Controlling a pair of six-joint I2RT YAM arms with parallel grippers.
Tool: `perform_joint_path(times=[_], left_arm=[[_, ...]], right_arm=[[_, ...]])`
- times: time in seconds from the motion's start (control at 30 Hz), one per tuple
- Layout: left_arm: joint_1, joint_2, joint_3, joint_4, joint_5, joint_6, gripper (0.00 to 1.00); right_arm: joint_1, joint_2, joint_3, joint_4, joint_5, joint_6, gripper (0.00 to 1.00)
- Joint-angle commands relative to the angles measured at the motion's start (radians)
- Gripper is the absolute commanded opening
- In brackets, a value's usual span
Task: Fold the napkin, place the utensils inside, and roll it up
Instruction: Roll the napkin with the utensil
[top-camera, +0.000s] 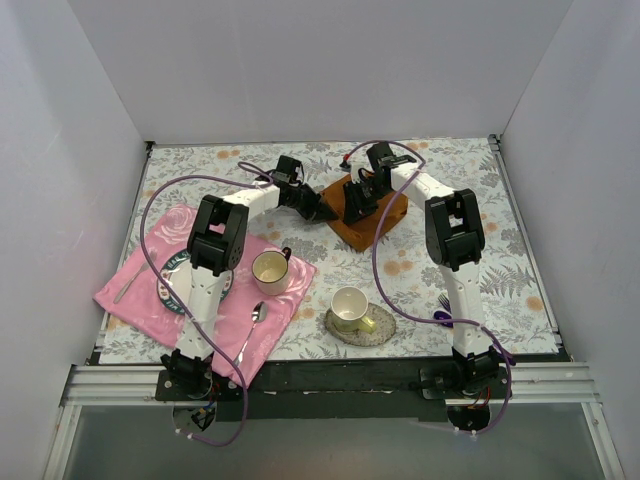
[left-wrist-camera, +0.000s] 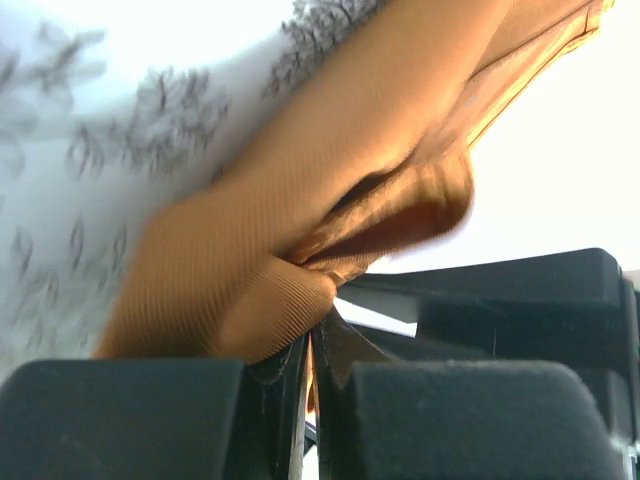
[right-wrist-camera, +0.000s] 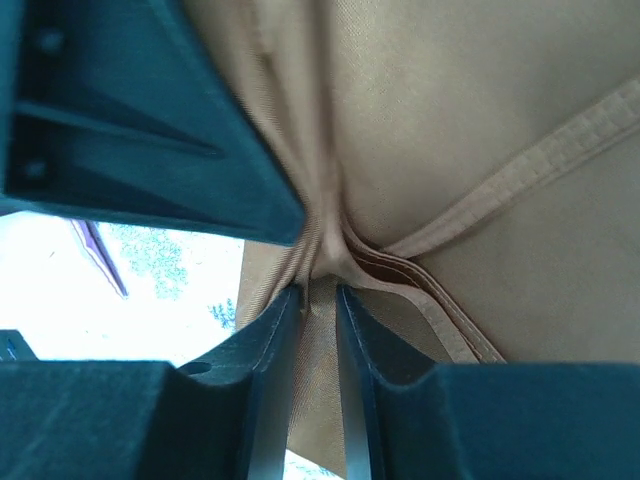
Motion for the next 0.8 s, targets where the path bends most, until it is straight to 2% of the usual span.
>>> perform_joint_path(times=[0.0, 0.17, 0.4, 0.63, 0.77], left_arm=[[-0.007, 0.034, 0.032, 0.010, 0.001, -0.013, 0.00], [-0.005, 0.050, 0.032, 0.013, -0.008, -0.005, 0.00], [-0.010, 0.033, -0.014, -0.004, -0.013, 0.008, 0.00], [-0.010, 0.031, -0.034, -0.004, -0.011, 0.019, 0.00], [-0.008, 0.037, -0.039, -0.004, -0.005, 0.021, 0.00]], right_arm=[[0.009, 0.026, 0.021, -0.070, 0.092, -0.033, 0.34], [0.009, -0.006, 0.075, -0.118, 0.141, -0.026, 0.39], [0.027, -0.130, 0.063, -0.124, 0.383, -0.072, 0.46], [0.111, -0.221, 0.018, -0.057, 0.328, -0.095, 0.50], [0.145, -0.216, -0.031, -0.015, 0.276, -0.102, 0.44]])
